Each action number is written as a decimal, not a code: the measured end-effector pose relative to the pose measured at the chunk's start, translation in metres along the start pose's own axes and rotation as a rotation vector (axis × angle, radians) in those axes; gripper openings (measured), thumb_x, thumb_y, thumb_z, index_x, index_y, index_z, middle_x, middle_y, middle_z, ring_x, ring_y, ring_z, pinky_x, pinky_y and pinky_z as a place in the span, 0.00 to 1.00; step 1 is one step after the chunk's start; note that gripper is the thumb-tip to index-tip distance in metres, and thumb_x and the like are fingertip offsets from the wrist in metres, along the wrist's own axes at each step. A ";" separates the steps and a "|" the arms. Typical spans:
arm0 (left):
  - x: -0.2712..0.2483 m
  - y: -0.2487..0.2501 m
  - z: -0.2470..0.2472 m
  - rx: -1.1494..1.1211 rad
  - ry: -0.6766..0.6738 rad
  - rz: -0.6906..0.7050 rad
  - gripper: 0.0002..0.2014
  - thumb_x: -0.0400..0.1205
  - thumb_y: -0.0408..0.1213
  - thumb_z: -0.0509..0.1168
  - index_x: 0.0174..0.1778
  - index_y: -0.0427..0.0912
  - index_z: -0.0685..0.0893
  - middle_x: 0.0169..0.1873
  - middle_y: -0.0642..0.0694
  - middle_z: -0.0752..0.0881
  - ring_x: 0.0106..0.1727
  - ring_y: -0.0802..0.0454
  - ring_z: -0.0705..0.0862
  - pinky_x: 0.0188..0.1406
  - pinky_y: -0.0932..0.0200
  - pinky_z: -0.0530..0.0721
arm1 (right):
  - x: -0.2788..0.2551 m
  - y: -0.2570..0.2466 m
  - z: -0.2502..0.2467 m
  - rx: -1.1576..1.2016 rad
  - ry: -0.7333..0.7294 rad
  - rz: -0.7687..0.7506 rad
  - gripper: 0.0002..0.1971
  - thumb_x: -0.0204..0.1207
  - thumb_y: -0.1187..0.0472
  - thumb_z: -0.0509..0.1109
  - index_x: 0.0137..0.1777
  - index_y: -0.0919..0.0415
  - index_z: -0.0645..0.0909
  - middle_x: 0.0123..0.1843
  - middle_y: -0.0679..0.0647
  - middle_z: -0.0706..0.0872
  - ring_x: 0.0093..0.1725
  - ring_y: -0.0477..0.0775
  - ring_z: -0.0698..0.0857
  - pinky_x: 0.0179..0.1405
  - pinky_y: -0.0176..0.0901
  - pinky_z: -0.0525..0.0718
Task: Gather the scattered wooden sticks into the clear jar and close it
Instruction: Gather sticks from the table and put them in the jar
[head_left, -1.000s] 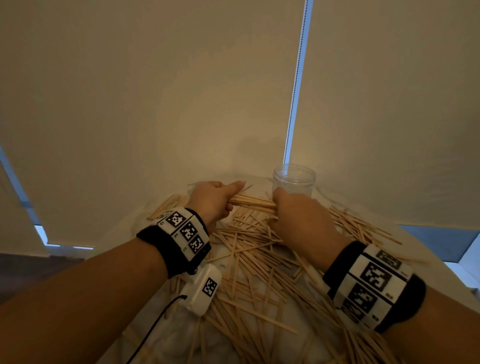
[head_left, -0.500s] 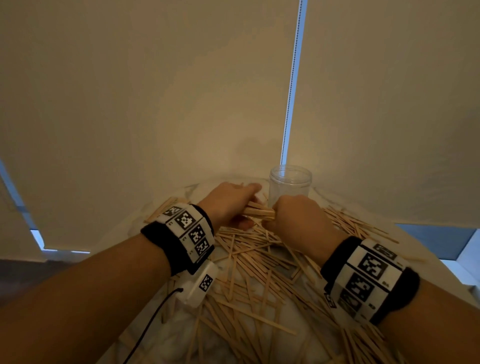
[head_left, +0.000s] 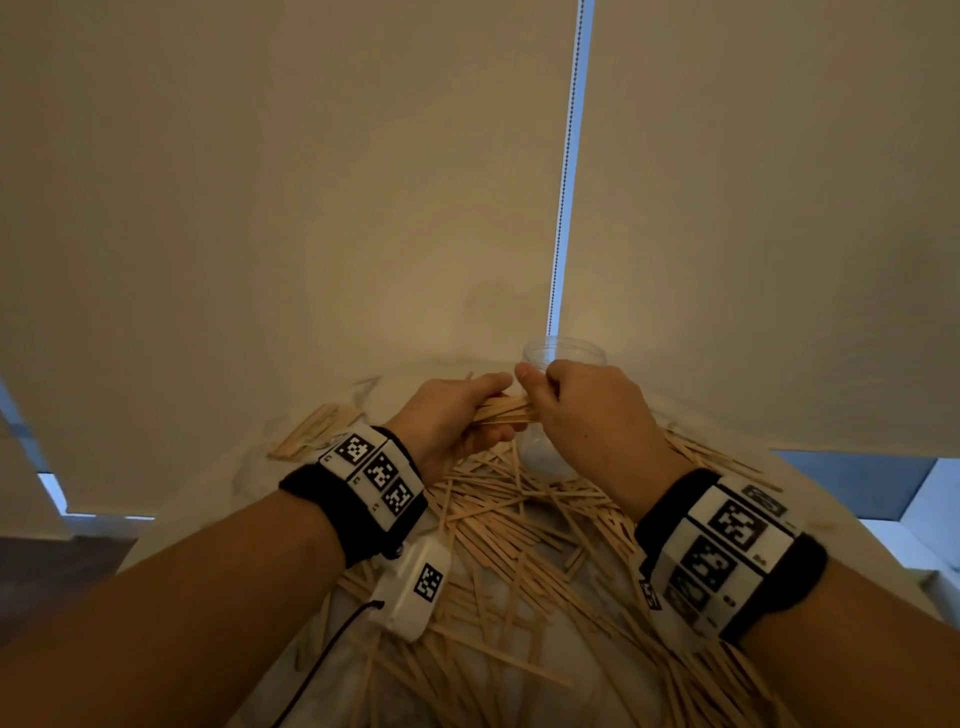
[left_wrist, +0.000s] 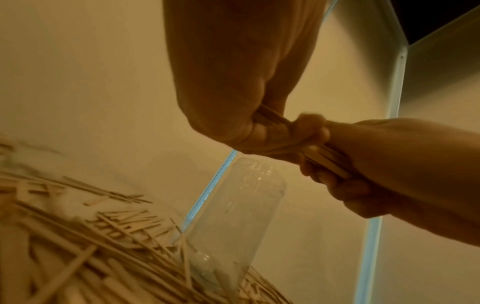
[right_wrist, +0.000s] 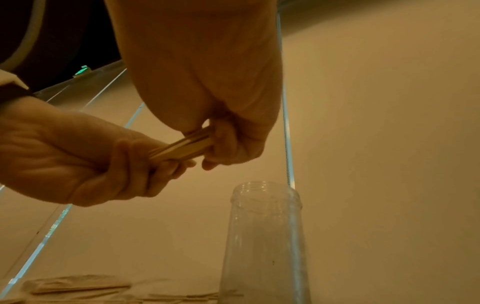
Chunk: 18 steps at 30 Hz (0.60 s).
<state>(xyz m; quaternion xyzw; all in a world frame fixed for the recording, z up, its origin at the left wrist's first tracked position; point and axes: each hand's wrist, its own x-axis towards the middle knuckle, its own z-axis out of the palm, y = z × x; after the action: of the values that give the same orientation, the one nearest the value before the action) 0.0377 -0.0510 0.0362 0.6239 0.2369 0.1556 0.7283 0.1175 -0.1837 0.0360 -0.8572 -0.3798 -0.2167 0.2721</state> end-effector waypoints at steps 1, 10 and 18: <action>-0.002 0.001 0.004 -0.048 -0.034 -0.014 0.16 0.85 0.42 0.69 0.54 0.28 0.87 0.34 0.36 0.90 0.21 0.55 0.84 0.17 0.68 0.81 | 0.002 0.002 0.000 -0.067 0.035 0.000 0.30 0.85 0.36 0.51 0.37 0.54 0.84 0.28 0.50 0.83 0.30 0.52 0.81 0.30 0.43 0.76; 0.034 0.011 0.011 0.054 0.134 0.098 0.15 0.90 0.41 0.58 0.63 0.36 0.84 0.47 0.40 0.92 0.37 0.52 0.87 0.31 0.62 0.86 | 0.051 0.033 -0.037 -0.138 0.103 0.090 0.28 0.80 0.38 0.59 0.30 0.58 0.85 0.22 0.53 0.79 0.25 0.56 0.80 0.27 0.43 0.76; 0.096 -0.004 0.027 0.692 -0.114 0.091 0.82 0.49 0.62 0.87 0.86 0.53 0.32 0.85 0.40 0.63 0.82 0.42 0.68 0.77 0.40 0.73 | 0.109 0.062 -0.039 -0.414 -0.004 0.121 0.24 0.82 0.48 0.67 0.28 0.58 0.66 0.28 0.52 0.71 0.33 0.58 0.76 0.31 0.45 0.69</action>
<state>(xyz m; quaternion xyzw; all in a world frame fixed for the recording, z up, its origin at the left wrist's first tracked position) 0.1331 -0.0243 0.0202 0.8513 0.2066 0.0634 0.4782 0.2261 -0.1857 0.1097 -0.9164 -0.2755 -0.2717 0.1021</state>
